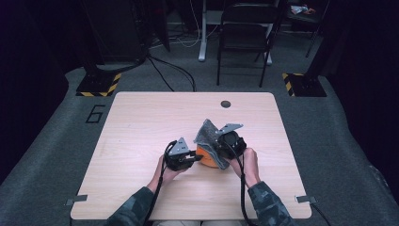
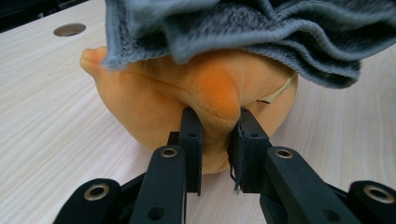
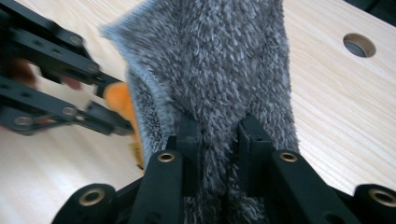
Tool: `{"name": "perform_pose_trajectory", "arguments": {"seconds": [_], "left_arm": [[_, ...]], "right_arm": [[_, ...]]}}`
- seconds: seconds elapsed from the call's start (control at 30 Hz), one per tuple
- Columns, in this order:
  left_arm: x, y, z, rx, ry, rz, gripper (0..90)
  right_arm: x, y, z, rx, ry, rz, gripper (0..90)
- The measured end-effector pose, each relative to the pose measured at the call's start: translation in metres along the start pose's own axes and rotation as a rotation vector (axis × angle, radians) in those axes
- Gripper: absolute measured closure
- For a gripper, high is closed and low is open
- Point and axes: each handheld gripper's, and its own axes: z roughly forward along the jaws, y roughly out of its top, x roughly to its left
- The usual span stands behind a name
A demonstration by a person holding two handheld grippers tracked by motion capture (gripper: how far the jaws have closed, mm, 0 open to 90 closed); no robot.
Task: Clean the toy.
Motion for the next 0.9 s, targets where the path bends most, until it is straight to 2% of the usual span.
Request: {"name": "perform_pose_trajectory", "arguments": {"seconds": [0.17,0.3,0.43,0.63,0.8,0.9], "left_arm": [[0.0,-0.001,0.0,-0.003,0.01,-0.022,75.2],[0.001,-0.002,0.001,-0.004,0.025,-0.035,74.6],[0.002,-0.002,0.001,-0.001,0.022,-0.048,74.2],[0.003,-0.003,0.001,0.004,0.026,-0.05,73.8],[0.003,-0.003,0.002,0.004,0.032,-0.063,73.4],[0.003,-0.004,0.002,0.009,0.041,-0.073,73.3]], "right_arm": [[-0.007,-0.003,0.002,0.014,-0.028,0.003,73.8],[-0.016,-0.008,0.004,0.025,-0.039,0.034,73.7],[-0.027,-0.014,0.005,0.048,-0.061,0.052,73.7],[-0.045,-0.025,0.011,0.087,-0.061,0.109,73.6],[-0.058,-0.035,0.017,0.128,-0.066,0.146,73.6],[-0.062,-0.043,0.026,0.197,-0.119,0.146,73.6]]}}
